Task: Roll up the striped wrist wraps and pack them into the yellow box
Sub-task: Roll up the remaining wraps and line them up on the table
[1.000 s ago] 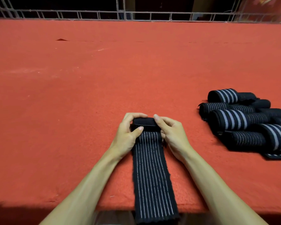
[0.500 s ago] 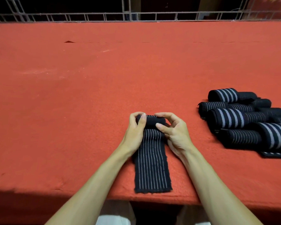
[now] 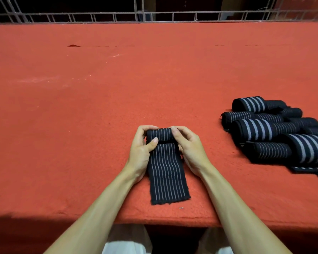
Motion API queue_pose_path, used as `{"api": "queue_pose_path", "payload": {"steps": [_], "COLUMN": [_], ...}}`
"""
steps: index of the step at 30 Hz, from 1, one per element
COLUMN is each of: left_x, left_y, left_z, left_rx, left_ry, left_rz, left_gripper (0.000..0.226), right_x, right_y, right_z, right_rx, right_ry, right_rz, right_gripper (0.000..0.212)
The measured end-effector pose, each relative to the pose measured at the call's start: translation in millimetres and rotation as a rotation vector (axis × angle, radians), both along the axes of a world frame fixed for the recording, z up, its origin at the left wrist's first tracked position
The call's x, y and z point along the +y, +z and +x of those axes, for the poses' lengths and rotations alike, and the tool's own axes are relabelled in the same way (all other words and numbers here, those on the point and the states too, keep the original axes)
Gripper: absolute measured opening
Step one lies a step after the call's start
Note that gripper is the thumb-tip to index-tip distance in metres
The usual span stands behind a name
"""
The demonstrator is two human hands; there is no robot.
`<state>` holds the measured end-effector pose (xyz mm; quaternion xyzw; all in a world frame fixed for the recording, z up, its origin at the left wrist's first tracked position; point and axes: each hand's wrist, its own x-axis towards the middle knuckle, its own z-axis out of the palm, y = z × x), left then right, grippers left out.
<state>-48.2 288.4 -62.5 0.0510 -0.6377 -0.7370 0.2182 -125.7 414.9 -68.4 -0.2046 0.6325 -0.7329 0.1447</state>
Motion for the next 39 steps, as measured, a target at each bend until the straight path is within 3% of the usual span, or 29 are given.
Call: {"api": "queue_pose_path", "payload": {"steps": [3, 6, 9, 12, 20, 26, 30, 34, 39], "left_x": [-2.2, -3.9, -4.5, -2.6, 3.9, -2.5, -4.2, -6.1, -8.4], "left_y": [-1.4, -2.4, -3.0, -3.0, -1.2, -7.1, -7.5, -9.0, -8.2], "left_z": [-0.1, -0.7, -2.8, -4.4, -6.9, -2.8, -2.4, -1.9, -2.0], "left_rx": [0.020, 0.001, -0.069, -0.132, -0.183, -0.013, 0.035, 0.061, 0.019], "left_ry": [-0.023, -0.053, -0.076, -0.055, 0.003, -0.014, -0.015, -0.019, -0.068], "left_rz": [-0.032, -0.076, -0.112, -0.145, -0.260, -0.146, -0.116, -0.082, -0.086], "left_gripper": [0.026, 0.031, 0.025, 0.044, 0.057, 0.023, 0.026, 0.029, 0.035], "right_x": [-2.2, -0.2, 2.8, 6.2, 7.7, 9.3, 2.7, -5.0, 0.4], "right_y": [-1.6, 0.3, 2.6, 3.0, 1.0, 6.7, 5.6, -1.8, 0.9], "right_z": [0.4, -0.8, -0.6, -1.2, -3.7, -1.1, 0.1, 2.4, 2.6], "right_rx": [0.080, 0.001, -0.068, -0.051, -0.004, -0.051, -0.092, 0.038, -0.014], "right_ry": [-0.042, -0.008, 0.039, 0.083, 0.183, 0.209, 0.134, -0.023, -0.003], "right_rz": [0.043, -0.041, -0.096, -0.142, -0.316, -0.251, -0.214, -0.015, -0.065], "right_gripper": [0.020, 0.007, 0.019, 0.034, 0.032, 0.032, 0.024, 0.042, 0.020]}}
